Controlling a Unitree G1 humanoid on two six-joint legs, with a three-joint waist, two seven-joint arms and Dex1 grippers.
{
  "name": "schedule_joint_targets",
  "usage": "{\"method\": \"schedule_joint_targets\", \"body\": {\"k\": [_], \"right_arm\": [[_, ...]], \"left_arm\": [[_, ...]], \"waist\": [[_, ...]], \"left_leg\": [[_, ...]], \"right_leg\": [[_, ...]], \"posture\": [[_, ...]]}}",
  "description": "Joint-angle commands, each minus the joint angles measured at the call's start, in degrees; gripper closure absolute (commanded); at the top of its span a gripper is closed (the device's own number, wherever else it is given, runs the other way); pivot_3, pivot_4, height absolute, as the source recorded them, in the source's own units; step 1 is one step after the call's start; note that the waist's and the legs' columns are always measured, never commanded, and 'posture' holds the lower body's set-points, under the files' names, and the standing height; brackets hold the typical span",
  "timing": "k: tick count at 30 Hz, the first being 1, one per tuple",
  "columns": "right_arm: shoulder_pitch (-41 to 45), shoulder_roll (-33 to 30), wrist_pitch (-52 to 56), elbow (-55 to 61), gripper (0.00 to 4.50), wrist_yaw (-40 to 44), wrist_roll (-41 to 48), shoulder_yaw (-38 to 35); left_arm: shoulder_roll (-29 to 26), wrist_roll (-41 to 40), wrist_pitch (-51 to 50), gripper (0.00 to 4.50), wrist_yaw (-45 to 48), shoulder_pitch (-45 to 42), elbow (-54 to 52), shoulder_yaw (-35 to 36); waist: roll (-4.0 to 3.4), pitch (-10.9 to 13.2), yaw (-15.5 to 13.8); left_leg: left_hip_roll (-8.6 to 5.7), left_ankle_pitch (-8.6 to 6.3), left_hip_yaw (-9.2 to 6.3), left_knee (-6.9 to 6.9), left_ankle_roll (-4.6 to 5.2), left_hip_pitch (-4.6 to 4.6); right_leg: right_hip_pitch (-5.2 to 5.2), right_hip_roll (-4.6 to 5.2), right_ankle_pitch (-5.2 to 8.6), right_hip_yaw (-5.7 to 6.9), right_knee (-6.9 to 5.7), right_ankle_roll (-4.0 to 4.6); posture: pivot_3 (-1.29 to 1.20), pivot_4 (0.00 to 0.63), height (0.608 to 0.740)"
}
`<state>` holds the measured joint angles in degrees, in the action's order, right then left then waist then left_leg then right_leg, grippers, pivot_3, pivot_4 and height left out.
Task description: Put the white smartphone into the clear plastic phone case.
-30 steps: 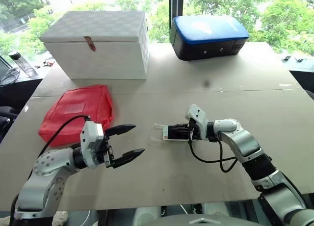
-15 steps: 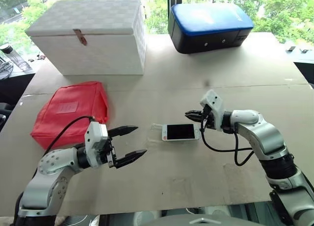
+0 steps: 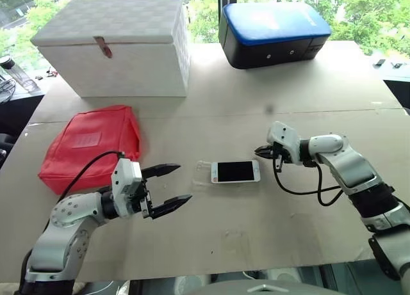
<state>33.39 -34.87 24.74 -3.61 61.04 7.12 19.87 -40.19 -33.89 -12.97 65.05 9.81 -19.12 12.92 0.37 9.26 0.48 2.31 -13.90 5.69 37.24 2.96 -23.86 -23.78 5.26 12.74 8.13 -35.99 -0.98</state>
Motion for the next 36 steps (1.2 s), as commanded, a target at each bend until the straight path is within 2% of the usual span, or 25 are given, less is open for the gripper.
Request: {"method": "schedule_joint_targets", "body": {"k": [1, 8, 15, 19, 23, 28, 36], "right_arm": [[1.28, -0.67, -1.75, 1.20, 4.48, 4.99, 2.35, -0.95], [-0.16, -1.60, -1.41, 4.82, 4.48, 10.48, 4.80, -1.37], [0.56, -2.53, -0.55, 4.66, 4.48, 7.45, 4.09, -4.19], [1.51, 1.08, 10.77, 11.05, 4.48, 4.95, 11.65, -7.29], [-0.29, 6.42, 13.36, 13.95, 4.48, 0.36, 10.05, -2.39], [-0.13, 10.57, 12.71, 11.88, 4.48, -2.46, 7.92, 2.09], [2.09, 11.50, 13.03, 0.07, 4.48, -1.41, 0.51, 12.16]], "left_arm": [[-0.39, -0.50, 1.23, 0.00, 0.53, 0.34, -0.51, 1.22], [-0.14, -0.50, 1.61, 0.00, 0.20, 1.01, -0.96, 1.21], [-0.04, -0.38, 2.00, 0.00, 0.08, 0.98, -0.55, 0.99], [0.17, -0.24, 2.13, 0.00, 0.10, 1.28, -0.37, 0.63], [0.27, -0.08, 2.10, 0.00, 0.13, 0.70, 0.05, 0.17], [0.14, -0.25, 1.74, 0.00, 0.16, 0.36, 0.02, 0.28], [0.08, -0.45, 1.45, 0.00, -0.05, 0.99, -0.59, 0.44]], "waist": [[0.00, 0.01, 0.00], [0.00, 0.02, 0.00], [0.00, 0.01, -0.22], [0.00, 0.01, -0.15], [0.03, 0.00, 0.16], [0.04, 0.00, -0.18], [0.20, -0.12, 0.18]], "left_leg": [[0.00, 0.00, 0.01, 0.01, 0.00, 0.00], [0.03, 0.00, 0.00, 0.08, 0.00, 0.00], [0.01, 0.00, 0.01, 0.19, 0.00, 0.01], [0.02, 0.00, 0.00, 0.19, 0.00, 0.02], [0.10, 0.00, -0.01, 0.19, -0.01, 0.10], [0.00, 0.00, 0.01, 0.27, 0.00, 0.07], [0.01, 0.00, 0.03, 0.42, 0.00, 0.17]], "right_leg": [[0.00, 0.00, -0.04, 0.00, 0.00, 0.06], [0.00, 0.00, -0.05, 0.00, -0.05, 0.07], [0.01, 0.04, -0.05, 0.00, -0.16, 0.08], [-0.01, 0.04, -0.08, -0.03, -0.26, 0.13], [-0.01, -0.01, -0.08, -0.08, -0.36, 0.15], [-0.02, 0.08, -0.07, -0.08, -0.46, 0.14], [-0.01, 0.07, -0.03, -0.09, -0.65, 0.08]], "posture": [[0.00, 0.150, 0.740], [0.00, 0.150, 0.740], [0.00, 0.150, 0.740], [0.00, 0.150, 0.740], [0.00, 0.150, 0.740], [0.00, 0.150, 0.740], [0.00, 0.150, 0.740]]}}
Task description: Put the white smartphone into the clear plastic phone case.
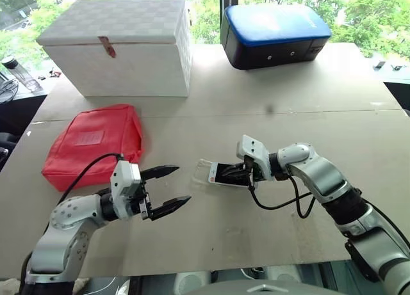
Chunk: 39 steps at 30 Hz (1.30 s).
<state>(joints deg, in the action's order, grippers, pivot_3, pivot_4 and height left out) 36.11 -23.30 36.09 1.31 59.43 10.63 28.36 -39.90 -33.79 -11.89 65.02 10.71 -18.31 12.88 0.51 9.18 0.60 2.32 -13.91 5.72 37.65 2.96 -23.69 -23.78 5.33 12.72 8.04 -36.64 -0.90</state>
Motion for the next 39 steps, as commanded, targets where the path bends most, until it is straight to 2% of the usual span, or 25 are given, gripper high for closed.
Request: {"method": "schedule_joint_targets", "body": {"k": [1, 7, 16, 18, 21, 24, 29, 34, 39], "right_arm": [[-0.59, 0.21, 2.07, -5.88, 4.48, 0.18, -3.17, 4.12], [-1.25, 0.92, 3.54, -7.52, 4.48, 0.79, -3.20, 4.91], [-4.05, 0.79, 6.31, -6.27, 4.48, 2.51, -1.35, 4.65], [-4.37, 0.93, 4.44, -5.99, 4.48, 2.15, -1.22, 3.60], [-3.89, 3.44, 5.54, -3.93, 4.48, 1.28, 3.54, -2.43], [-3.11, 1.94, 4.95, -3.91, 4.48, 0.86, 1.63, -2.27], [-2.31, 2.36, 5.35, 0.60, 4.48, 0.12, 7.30, -9.80], [0.28, -1.91, 3.46, 4.27, 4.48, -1.75, 5.39, -11.87], [2.81, -5.36, -0.35, 2.17, 4.48, -2.36, 0.65, -9.62]], "left_arm": [[-0.18, -0.54, 0.37, 0.00, -0.09, 0.07, -1.38, 0.48], [-0.02, -0.54, 0.39, 0.00, -0.51, 0.42, -1.81, 0.43], [0.67, -0.25, 0.67, 0.00, -0.74, 0.01, -1.74, -0.48], [0.83, -0.21, 0.64, 0.00, -0.73, -0.06, -1.81, -0.56], [0.84, -0.23, 0.66, 0.00, -0.61, 0.09, -1.82, -0.46], [0.78, -0.24, 0.63, 0.00, -0.55, 0.18, -1.80, -0.45], [0.83, -0.28, 0.62, 0.00, -0.64, 0.36, -2.00, -0.41], [0.80, -0.33, 0.55, 0.00, -0.63, 0.64, -2.05, -0.37], [0.96, 0.00, 0.74, 0.00, -0.52, 0.06, -1.42, -0.92]], "waist": [[0.07, -0.07, 0.07], [0.16, -0.41, 0.05], [0.29, -0.76, 0.03], [0.28, -0.76, 0.02], [0.31, -0.76, -0.02], [0.20, -0.68, 0.00], [0.19, -0.56, -0.25], [0.18, -0.45, -0.19], [0.16, -0.40, 0.00]], "left_leg": [[0.03, 0.00, 0.00, 0.00, 0.00, 0.03], [0.08, -0.15, -0.01, 0.00, 0.24, 0.35], [0.08, -0.17, 0.00, 0.00, 0.24, 0.35], [0.07, -0.17, 0.00, -0.01, 0.24, 0.35], [0.07, -0.17, -0.01, -0.01, 0.25, 0.34], [0.07, -0.17, -0.02, -0.01, 0.25, 0.20], [0.04, -0.16, -0.05, 0.00, 0.25, -0.03], [-0.03, -0.16, -0.02, 0.02, 0.25, -0.11], [0.01, -0.16, -0.02, 0.00, 0.25, -0.13]], "right_leg": [[0.00, -0.02, 0.02, 0.00, -0.05, -0.03], [0.16, 0.10, 0.08, -0.06, -0.12, -0.11], [0.16, 0.25, 0.09, -0.13, -0.11, -0.06], [0.16, 0.26, 0.09, -0.13, -0.10, -0.06], [0.15, 0.27, 0.10, -0.12, -0.10, -0.06], [0.09, 0.29, 0.08, -0.11, -0.11, -0.05], [-0.06, 0.29, -0.03, -0.04, -0.09, 0.12], [-0.14, 0.29, -0.02, -0.05, -0.06, 0.09], [-0.18, 0.22, 0.05, -0.05, -0.07, -0.01]], "posture": [[0.00, 0.150, 0.740], [0.00, 0.150, 0.740], [0.00, 0.150, 0.740], [0.00, 0.150, 0.740], [0.00, 0.150, 0.740], [0.00, 0.150, 0.740], [0.00, 0.150, 0.740], [0.00, 0.150, 0.740], [0.00, 0.150, 0.740]]}}
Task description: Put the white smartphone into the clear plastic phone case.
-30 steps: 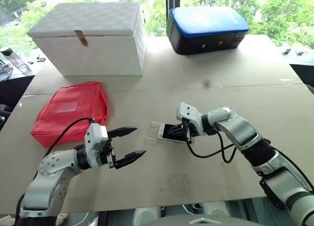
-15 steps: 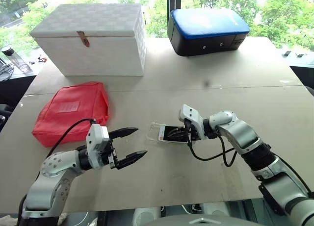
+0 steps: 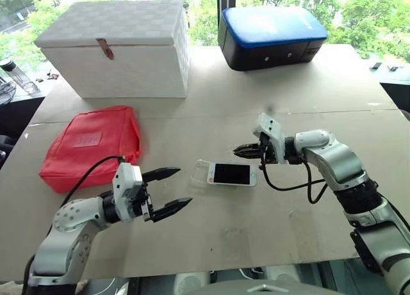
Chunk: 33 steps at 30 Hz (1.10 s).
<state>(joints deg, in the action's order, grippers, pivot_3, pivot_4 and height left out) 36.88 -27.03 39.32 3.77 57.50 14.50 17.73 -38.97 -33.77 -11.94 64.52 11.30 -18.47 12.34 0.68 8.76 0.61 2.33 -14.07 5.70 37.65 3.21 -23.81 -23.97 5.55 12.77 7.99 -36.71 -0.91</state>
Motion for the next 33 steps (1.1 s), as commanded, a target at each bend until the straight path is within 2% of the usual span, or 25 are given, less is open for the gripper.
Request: {"method": "schedule_joint_targets", "body": {"k": [1, 7, 15, 27, 33], "right_arm": [[2.28, -2.12, -5.04, -1.72, 4.48, -0.50, -4.62, 1.79], [1.74, -4.97, -10.43, -5.80, 4.48, 2.08, -9.90, 6.04], [-0.54, -5.99, -7.92, -0.09, 4.48, 5.90, -8.25, 6.09], [-1.17, -6.30, -8.13, 0.95, 4.48, 5.08, -8.38, 4.60], [1.18, -4.82, -4.06, 2.23, 4.48, 6.43, -3.03, 1.35]], "left_arm": [[0.07, 0.10, 0.82, 0.00, -0.04, -0.81, -1.02, -0.53], [-0.29, 1.53, 0.18, 0.00, -1.70, -1.63, 0.11, -0.75], [0.07, 3.44, 2.29, 0.00, -1.91, -2.11, 2.12, -1.00], [0.31, 4.12, 4.20, 0.00, -0.58, -3.38, 4.93, -1.56], [0.46, 4.25, 4.78, 0.00, -0.39, -3.43, 5.57, -1.65]], "waist": [[-0.01, 0.02, -0.02], [0.01, 0.07, -0.06], [0.02, 0.10, -0.04], [0.02, 0.10, -0.09], [0.02, 0.12, -0.09]], "left_leg": [[0.00, 0.00, 0.00, 0.00, 0.00, 0.00], [-0.03, 0.01, 0.04, 0.01, 0.01, 0.00], [-0.01, 0.13, 0.05, 0.00, -0.21, -0.01], [-0.02, 0.02, 0.04, 0.01, -0.02, -0.01], [-0.01, 0.02, 0.03, 0.01, -0.01, 0.00]], "right_leg": [[0.00, -0.06, 0.01, 0.01, 0.00, -0.01], [0.00, -0.14, 0.03, -0.03, 0.00, -0.06], [0.00, -0.13, 0.00, -0.02, 0.00, -0.02], [0.00, -0.08, -0.01, -0.01, 0.00, 0.00], [0.01, -0.06, -0.01, -0.01, 0.00, 0.00]], "posture": [[0.00, 0.150, 0.740], [0.00, 0.150, 0.740], [0.00, 0.150, 0.740], [0.00, 0.150, 0.740], [0.00, 0.150, 0.740]]}}
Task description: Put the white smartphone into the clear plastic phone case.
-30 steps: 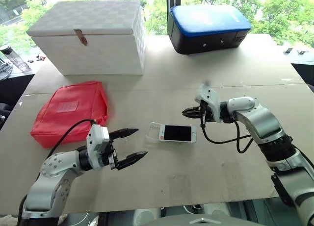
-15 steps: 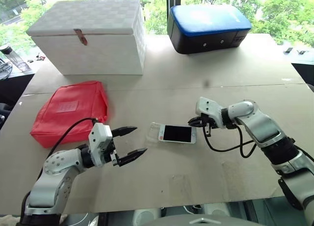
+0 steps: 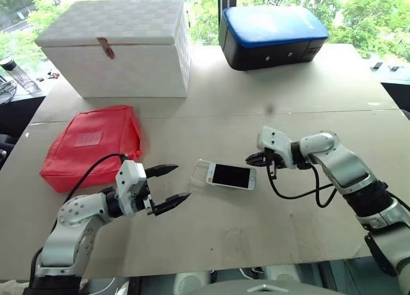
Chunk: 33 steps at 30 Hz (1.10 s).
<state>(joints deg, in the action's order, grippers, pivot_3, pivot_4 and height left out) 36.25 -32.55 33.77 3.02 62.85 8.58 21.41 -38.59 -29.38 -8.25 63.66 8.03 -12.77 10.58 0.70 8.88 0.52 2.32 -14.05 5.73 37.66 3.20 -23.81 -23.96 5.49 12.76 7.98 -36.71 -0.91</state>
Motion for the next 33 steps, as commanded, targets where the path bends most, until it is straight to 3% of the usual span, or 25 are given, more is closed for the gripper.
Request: {"method": "schedule_joint_targets", "body": {"k": [1, 14, 22, 28, 33], "right_arm": [[2.09, 1.47, 1.99, 3.08, 4.48, 1.00, 3.67, -2.42], [3.91, 11.44, -0.10, -5.51, 4.48, -0.55, -0.32, 6.59], [2.99, 12.55, -1.22, -16.15, 4.48, -1.76, -8.41, 14.49], [1.62, 13.59, -0.73, -16.70, 4.48, -2.02, -7.01, 12.48], [0.60, 14.95, 2.45, -9.09, 4.48, -3.40, -0.09, 3.37]], "left_arm": [[0.10, -0.12, 1.17, 0.00, 0.47, -0.18, -0.06, 0.08], [0.17, -0.31, 1.68, 0.00, 0.19, 1.02, -0.54, 0.62], [0.22, -0.32, 1.79, 0.00, -0.46, 1.05, -0.64, 0.70], [0.40, -0.18, 1.82, 0.00, -1.12, 0.75, -0.83, 0.69], [-0.12, 1.65, -1.64, 0.00, -5.03, -0.79, -0.97, -0.31]], "waist": [[0.00, 0.00, 0.05], [0.01, -0.01, 0.12], [0.02, -0.16, 0.23], [-0.08, -0.48, 0.11], [-0.04, -0.60, 0.00]], "left_leg": [[0.00, 0.00, 0.00, 0.00, 0.00, 0.00], [-0.01, 0.14, 0.02, 0.02, -0.23, 0.00], [0.01, 0.13, 0.02, 0.02, -0.22, 0.21], [0.09, -0.03, 0.01, 0.01, 0.01, 0.61], [0.11, -0.02, 0.01, 0.01, 0.01, 0.56]], "right_leg": [[0.00, 0.00, 0.00, 0.00, 0.00, 0.00], [0.01, -0.07, -0.08, 0.00, -0.02, 0.12], [0.17, -0.10, -0.03, 0.00, -0.05, 0.05], [0.40, 0.11, 0.14, -0.05, -0.11, 0.08], [0.38, 0.13, 0.14, -0.10, -0.11, 0.15]], "posture": [[0.00, 0.150, 0.740], [0.00, 0.150, 0.740], [0.00, 0.150, 0.740], [0.00, 0.150, 0.740], [0.00, 0.150, 0.740]]}}
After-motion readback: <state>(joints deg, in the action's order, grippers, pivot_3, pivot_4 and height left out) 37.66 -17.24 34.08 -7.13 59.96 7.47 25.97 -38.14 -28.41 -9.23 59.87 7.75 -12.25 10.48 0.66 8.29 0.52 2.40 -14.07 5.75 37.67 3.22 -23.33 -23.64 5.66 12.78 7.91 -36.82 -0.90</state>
